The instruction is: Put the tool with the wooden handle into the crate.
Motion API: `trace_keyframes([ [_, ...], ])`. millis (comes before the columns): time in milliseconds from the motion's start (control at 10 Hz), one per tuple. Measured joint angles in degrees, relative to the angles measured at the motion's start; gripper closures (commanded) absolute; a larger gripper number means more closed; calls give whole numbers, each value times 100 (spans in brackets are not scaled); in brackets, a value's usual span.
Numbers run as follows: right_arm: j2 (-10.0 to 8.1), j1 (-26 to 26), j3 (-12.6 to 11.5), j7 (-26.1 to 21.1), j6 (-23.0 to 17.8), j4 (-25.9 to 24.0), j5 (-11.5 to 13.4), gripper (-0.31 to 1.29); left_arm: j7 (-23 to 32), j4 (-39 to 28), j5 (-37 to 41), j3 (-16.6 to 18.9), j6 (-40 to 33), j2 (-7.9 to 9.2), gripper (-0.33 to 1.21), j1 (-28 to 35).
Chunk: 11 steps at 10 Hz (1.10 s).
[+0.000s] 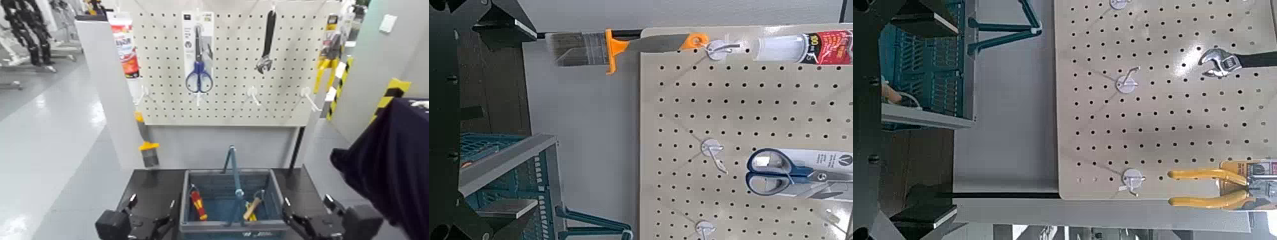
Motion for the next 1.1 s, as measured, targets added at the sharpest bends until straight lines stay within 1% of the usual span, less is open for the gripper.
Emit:
trace_keyframes([
  [200, 116, 265, -6, 8, -126, -45, 179, 7, 0, -11, 0, 15, 0, 6, 13, 12],
  [600, 133, 771, -53, 1, -238, -132, 380, 7, -9, -58, -16, 50, 43, 13, 13, 41],
  [900, 162, 961, -3, -3, -229, -123, 419, 7, -15, -74, -26, 53, 60, 26, 13, 41],
  [1100, 175, 972, 1, 10, -259, -100, 465, 7, -23, -79, -26, 45, 69, 28, 13, 39],
])
